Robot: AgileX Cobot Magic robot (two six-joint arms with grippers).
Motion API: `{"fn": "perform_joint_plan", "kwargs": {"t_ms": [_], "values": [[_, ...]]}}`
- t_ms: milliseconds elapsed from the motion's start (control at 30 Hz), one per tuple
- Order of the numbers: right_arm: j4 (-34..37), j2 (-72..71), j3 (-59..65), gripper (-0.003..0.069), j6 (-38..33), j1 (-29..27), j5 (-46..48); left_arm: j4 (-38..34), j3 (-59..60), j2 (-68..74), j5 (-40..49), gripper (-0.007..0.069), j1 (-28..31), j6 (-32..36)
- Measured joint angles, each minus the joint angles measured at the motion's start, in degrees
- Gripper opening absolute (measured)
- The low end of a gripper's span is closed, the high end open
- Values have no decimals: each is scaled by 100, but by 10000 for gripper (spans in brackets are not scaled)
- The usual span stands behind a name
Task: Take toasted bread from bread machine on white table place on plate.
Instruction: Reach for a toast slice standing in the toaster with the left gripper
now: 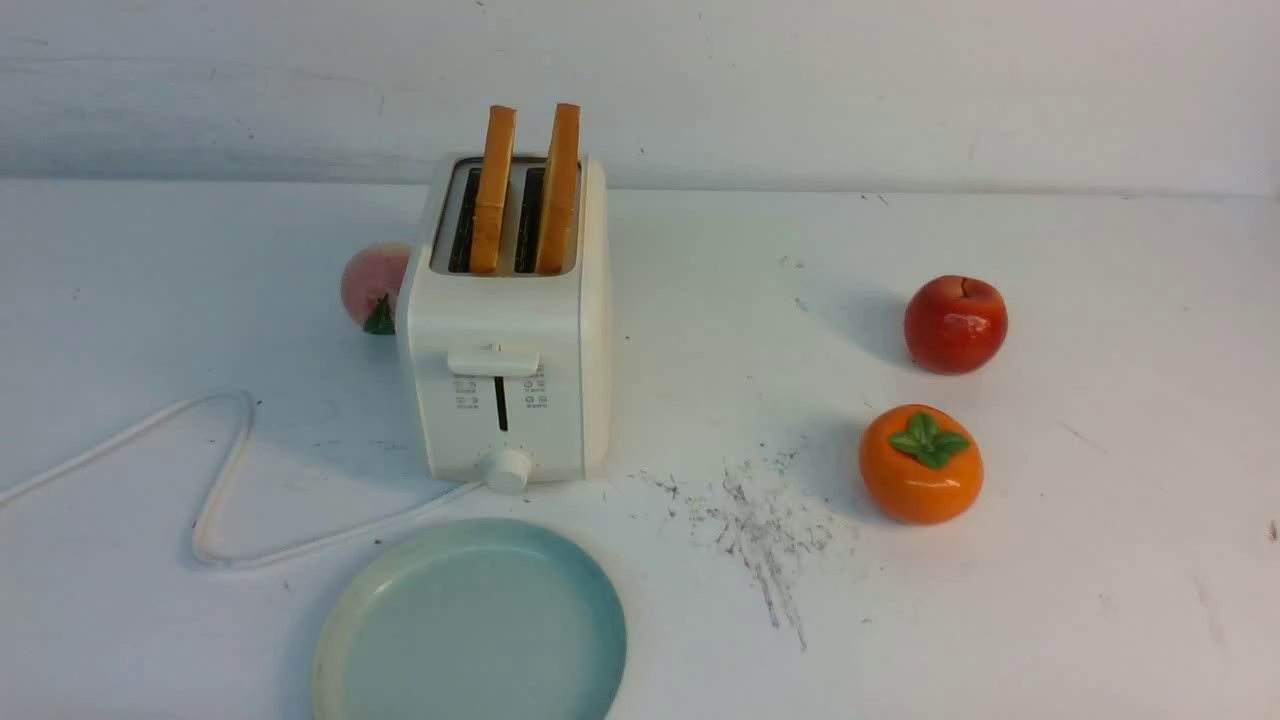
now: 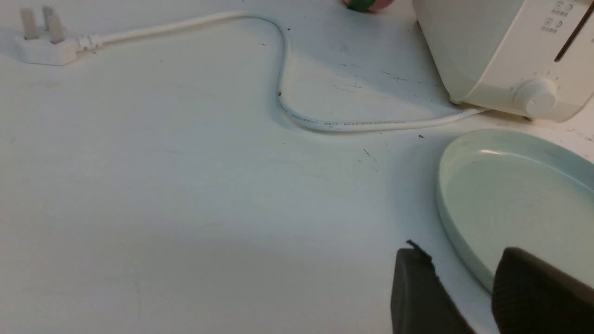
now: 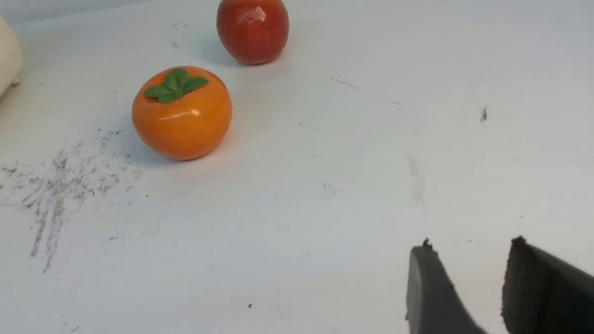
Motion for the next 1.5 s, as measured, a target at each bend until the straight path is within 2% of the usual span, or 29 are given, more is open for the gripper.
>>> {"fn": "perform_joint_plan", "kwargs": {"t_ms": [1233,1367,1500], "values": [[0,0,0,239,0,0,0,16,0,0,-70,238,0,-6],[129,0,0,239,52,0,-68,-752,0,0,-498,238,0,-323],[1223,0,32,239,610,0,-624,-2286,0,0,-924,238,0,-1124]]}}
